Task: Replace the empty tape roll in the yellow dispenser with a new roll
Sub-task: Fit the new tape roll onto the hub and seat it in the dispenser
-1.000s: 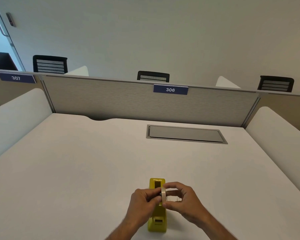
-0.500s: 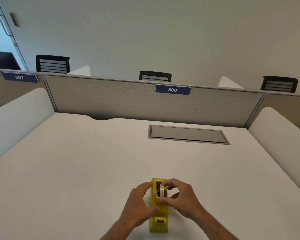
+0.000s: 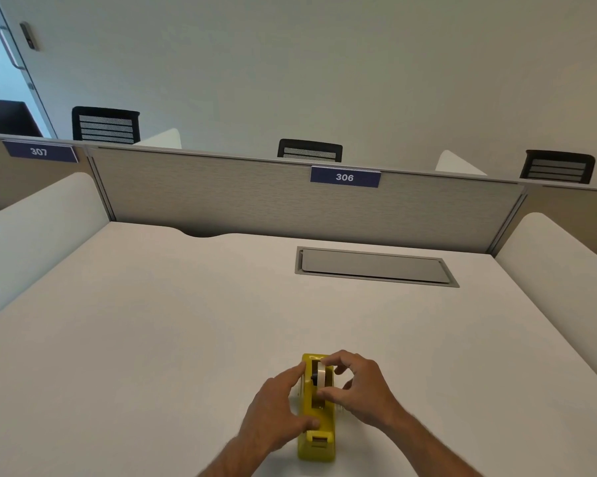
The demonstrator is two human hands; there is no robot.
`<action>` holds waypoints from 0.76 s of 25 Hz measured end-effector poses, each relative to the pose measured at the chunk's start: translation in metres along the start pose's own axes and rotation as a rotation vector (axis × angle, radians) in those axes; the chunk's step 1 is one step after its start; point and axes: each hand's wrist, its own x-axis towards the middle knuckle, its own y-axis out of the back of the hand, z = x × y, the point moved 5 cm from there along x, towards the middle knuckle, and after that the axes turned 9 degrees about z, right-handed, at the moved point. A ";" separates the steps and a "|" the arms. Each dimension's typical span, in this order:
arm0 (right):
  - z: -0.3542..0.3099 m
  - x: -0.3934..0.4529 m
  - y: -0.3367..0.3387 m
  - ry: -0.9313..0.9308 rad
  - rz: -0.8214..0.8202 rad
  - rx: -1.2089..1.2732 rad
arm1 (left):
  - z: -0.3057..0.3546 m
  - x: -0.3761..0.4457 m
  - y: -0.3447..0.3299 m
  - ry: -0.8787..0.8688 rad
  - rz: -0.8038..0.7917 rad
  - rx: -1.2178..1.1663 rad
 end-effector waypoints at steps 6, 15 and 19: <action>0.005 0.004 -0.002 -0.005 0.004 -0.041 | 0.001 -0.001 0.000 0.008 -0.011 0.008; 0.009 0.003 -0.009 0.012 -0.022 -0.100 | 0.001 -0.004 0.000 0.020 -0.007 0.015; 0.008 0.007 -0.011 0.044 -0.053 -0.155 | 0.001 -0.004 0.000 0.018 -0.014 0.024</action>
